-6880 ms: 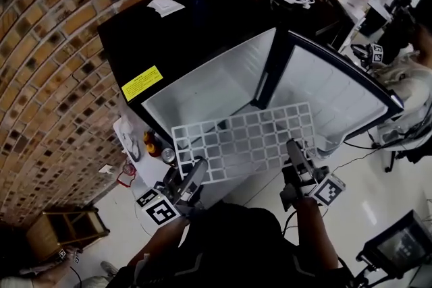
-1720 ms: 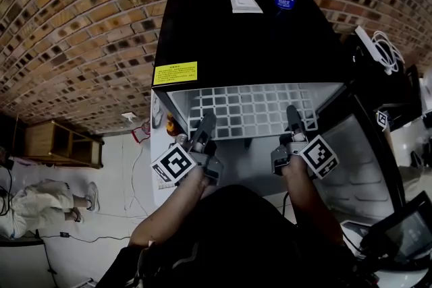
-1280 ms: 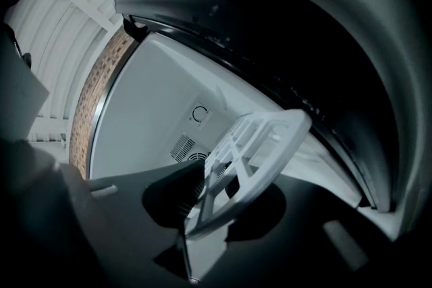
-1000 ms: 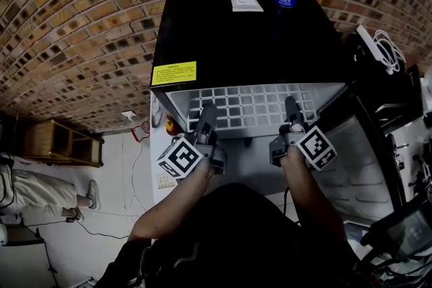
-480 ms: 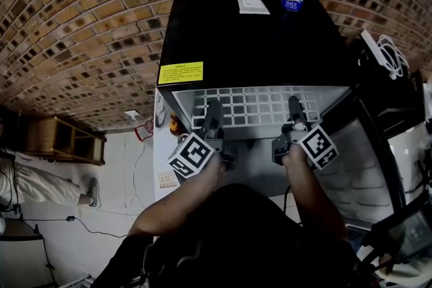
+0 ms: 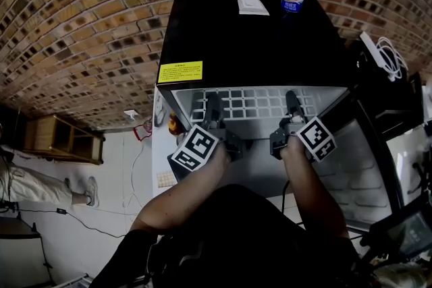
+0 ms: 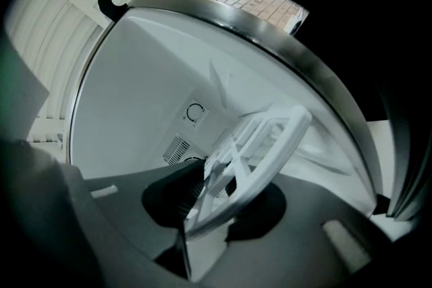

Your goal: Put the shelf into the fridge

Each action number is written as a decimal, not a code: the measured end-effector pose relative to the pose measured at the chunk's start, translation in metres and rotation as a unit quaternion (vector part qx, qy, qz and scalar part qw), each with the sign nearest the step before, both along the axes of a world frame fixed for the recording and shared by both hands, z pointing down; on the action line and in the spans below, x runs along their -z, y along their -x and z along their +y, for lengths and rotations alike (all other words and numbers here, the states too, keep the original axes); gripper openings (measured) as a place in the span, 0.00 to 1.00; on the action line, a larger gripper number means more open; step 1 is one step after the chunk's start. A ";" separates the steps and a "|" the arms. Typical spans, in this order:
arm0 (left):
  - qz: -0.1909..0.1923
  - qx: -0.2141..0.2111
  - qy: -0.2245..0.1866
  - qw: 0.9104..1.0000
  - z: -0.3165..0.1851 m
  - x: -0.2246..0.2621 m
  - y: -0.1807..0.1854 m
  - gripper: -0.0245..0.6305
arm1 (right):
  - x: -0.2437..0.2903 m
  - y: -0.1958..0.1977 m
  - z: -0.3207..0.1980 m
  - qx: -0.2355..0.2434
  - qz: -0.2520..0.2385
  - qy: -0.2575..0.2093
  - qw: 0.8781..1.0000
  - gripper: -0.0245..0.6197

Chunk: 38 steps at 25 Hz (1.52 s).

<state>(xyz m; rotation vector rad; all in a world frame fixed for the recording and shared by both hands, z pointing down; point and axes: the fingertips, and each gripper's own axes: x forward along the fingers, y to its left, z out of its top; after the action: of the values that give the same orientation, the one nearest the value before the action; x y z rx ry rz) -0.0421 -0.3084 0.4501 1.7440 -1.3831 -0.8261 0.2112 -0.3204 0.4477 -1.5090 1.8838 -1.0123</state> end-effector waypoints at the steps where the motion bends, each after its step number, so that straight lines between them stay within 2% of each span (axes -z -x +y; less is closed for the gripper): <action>1: -0.002 0.002 -0.001 1.000 -0.002 0.000 0.000 0.17 | 0.000 0.000 -0.002 -0.001 -0.001 -0.001 1.000 0.21; 13: -0.003 0.033 -0.002 0.999 -0.009 0.001 0.003 0.17 | 0.001 0.000 -0.009 -0.027 0.004 -0.009 1.000 0.22; 24: -0.005 0.040 -0.007 0.999 -0.010 0.001 0.004 0.17 | -0.001 0.001 -0.011 -0.027 0.005 -0.008 1.000 0.22; 38: -0.018 0.028 -0.011 0.999 -0.016 0.002 0.001 0.18 | 0.000 0.002 -0.019 -0.037 -0.002 -0.011 0.999 0.23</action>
<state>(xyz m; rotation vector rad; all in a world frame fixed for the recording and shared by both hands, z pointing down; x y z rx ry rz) -0.0432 -0.3240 0.4480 1.7520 -1.4578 -0.8478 0.2095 -0.3390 0.4477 -1.5503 1.8172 -0.9572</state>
